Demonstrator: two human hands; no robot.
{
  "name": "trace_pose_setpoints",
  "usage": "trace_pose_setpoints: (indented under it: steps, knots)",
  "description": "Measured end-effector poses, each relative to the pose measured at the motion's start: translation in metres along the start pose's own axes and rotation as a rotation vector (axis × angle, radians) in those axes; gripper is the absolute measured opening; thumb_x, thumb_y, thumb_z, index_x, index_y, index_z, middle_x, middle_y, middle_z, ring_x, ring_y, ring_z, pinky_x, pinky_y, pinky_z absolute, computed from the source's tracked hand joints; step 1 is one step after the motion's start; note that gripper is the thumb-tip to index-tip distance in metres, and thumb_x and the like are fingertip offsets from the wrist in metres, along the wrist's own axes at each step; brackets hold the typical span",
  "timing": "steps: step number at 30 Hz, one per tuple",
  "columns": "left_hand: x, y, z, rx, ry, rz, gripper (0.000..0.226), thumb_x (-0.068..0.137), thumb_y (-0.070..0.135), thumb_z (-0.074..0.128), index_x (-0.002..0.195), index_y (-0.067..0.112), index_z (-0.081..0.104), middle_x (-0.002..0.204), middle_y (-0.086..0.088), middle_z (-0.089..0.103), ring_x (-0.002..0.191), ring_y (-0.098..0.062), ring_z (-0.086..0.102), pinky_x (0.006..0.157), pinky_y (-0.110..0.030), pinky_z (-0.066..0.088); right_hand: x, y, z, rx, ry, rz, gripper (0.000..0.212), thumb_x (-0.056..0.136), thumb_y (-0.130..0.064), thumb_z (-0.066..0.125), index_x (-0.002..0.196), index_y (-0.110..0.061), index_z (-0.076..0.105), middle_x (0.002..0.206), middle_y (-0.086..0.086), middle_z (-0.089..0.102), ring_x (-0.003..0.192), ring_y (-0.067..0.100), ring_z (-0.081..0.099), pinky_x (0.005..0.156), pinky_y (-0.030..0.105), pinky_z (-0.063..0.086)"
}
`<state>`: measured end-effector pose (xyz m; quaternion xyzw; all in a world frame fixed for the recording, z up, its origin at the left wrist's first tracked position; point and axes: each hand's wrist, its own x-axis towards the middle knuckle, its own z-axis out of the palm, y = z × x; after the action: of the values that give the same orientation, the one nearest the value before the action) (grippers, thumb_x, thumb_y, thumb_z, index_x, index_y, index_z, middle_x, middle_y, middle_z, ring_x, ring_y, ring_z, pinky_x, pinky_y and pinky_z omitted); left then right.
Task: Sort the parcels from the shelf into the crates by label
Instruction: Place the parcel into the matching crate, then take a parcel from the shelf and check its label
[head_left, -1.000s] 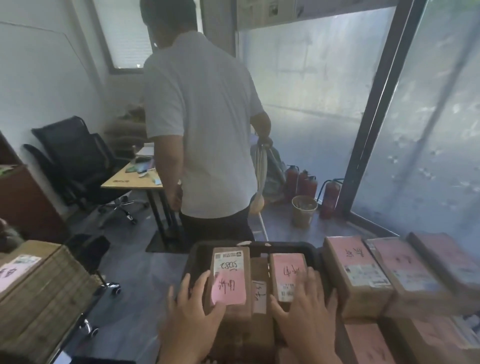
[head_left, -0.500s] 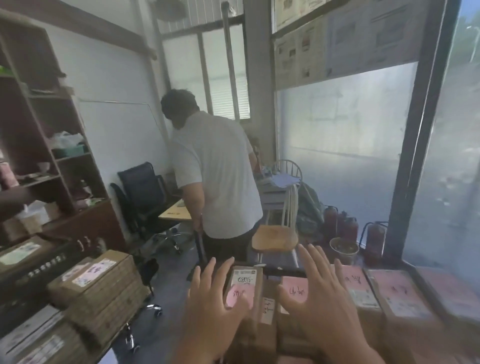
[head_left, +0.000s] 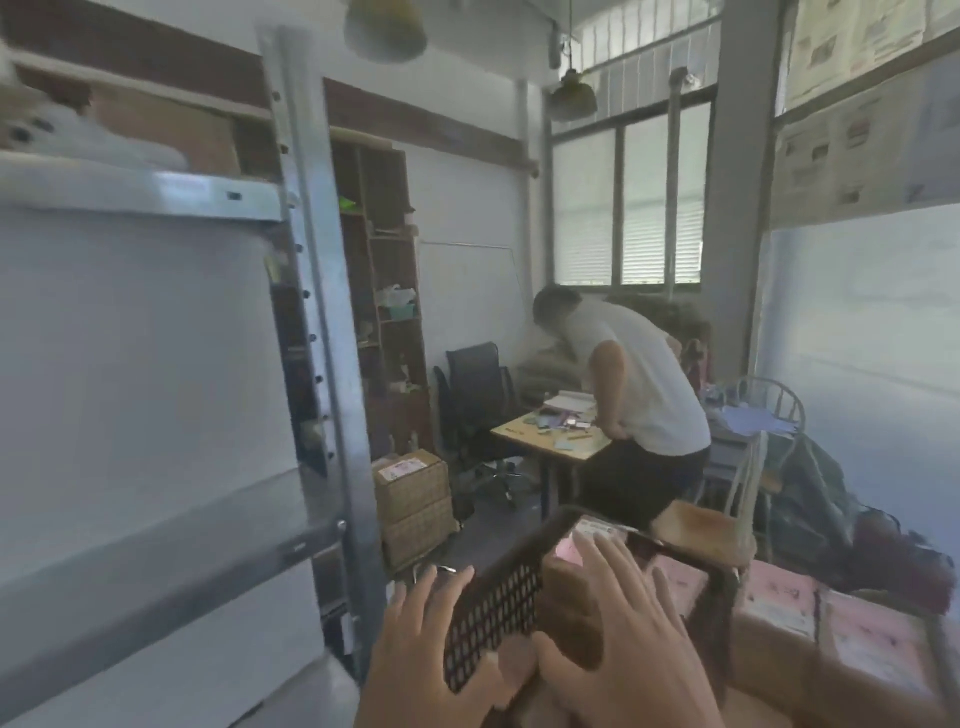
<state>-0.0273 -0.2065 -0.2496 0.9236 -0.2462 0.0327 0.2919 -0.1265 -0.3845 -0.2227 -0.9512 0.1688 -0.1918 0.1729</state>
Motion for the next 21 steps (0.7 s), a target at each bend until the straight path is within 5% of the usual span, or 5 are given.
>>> trace_pose_setpoints:
  steps: [7,10,16,21]
  knots:
    - [-0.136,-0.076,-0.100,0.013,0.288,-0.149,0.082,0.068,0.075,0.020,0.148,0.064,0.011,0.160,0.035,-0.006,0.159,-0.007,-0.011,0.127,-0.031,0.008,-0.066,-0.132,0.019,0.103,-0.069,-0.331,0.106,0.074,-0.089,0.025,0.163,-0.042,-0.007,0.172,-0.022,-0.006,0.153,-0.004,-0.019,0.123,0.032,-0.019]
    - [-0.211,-0.119,-0.149,0.008,0.386,-0.200,0.080,0.075,0.077,0.031,0.152,0.063,0.014,0.166,0.032,-0.001,0.158,-0.002,-0.008,0.129,-0.036,0.013,-0.109,-0.200,0.032,0.175,-0.121,-0.414,0.098,0.086,-0.084,0.033,0.164,-0.042,-0.008,0.172,-0.021,-0.007,0.149,-0.008,-0.020,0.120,0.031,-0.023]
    - [-0.418,-0.220,-0.267,0.096,0.546,-0.410,0.068,0.094,0.061,0.051,0.145,0.073,0.008,0.168,0.032,-0.001,0.157,-0.001,-0.014,0.127,-0.042,0.015,-0.244,-0.374,0.067,0.373,-0.181,-0.615,0.107,0.075,-0.085,0.025,0.166,-0.033,0.006,0.174,-0.012,0.009,0.160,0.004,-0.001,0.131,0.037,-0.007]
    - [-0.584,-0.277,-0.351,0.167,0.702,-0.612,0.071,0.087,0.063,0.048,0.151,0.065,0.018,0.170,0.027,0.005,0.159,-0.005,-0.008,0.125,-0.048,0.022,-0.357,-0.512,0.076,0.531,-0.292,-0.792,0.096,0.090,-0.066,0.057,0.166,-0.033,0.008,0.172,-0.013,0.013,0.153,-0.004,-0.005,0.129,0.030,-0.011]
